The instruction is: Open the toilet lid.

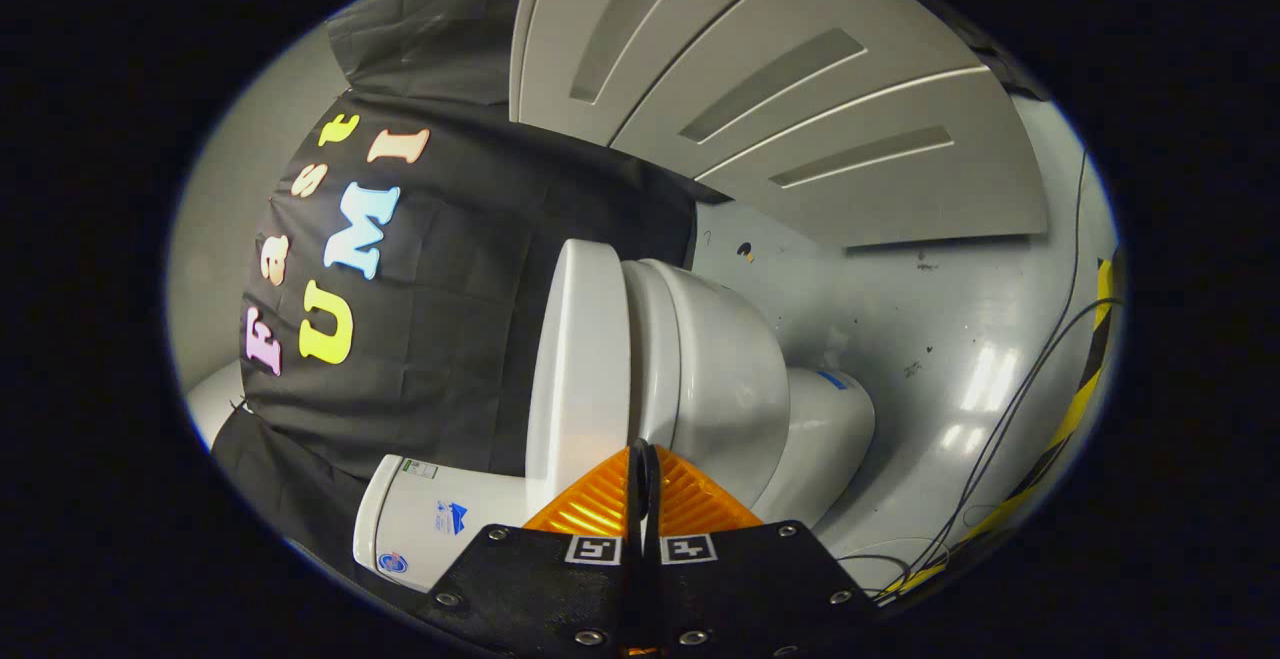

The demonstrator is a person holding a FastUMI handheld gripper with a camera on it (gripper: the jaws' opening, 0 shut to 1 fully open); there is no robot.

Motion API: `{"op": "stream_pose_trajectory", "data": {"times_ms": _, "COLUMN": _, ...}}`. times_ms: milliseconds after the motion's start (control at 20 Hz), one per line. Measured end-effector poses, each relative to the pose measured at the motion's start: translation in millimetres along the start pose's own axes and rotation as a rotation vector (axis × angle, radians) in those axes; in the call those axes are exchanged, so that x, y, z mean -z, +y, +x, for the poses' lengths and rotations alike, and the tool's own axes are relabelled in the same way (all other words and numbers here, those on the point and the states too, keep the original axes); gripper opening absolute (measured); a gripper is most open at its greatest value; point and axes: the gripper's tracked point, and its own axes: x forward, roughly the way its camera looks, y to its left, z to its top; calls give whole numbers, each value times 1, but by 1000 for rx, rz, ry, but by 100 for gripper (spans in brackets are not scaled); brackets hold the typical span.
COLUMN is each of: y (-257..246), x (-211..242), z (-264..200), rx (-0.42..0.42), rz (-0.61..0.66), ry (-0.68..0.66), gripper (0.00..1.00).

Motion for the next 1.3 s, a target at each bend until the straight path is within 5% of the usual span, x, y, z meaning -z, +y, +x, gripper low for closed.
{"op": "stream_pose_trajectory", "data": {"times_ms": 200, "y": 5, "x": 2, "z": -3, "rx": 86, "rz": -131, "ry": 31, "gripper": 0}}
{"op": "stream_pose_trajectory", "data": {"times_ms": 1300, "y": 124, "x": -10, "z": -35, "rx": 18, "rz": -291, "ry": -54, "gripper": 0}}
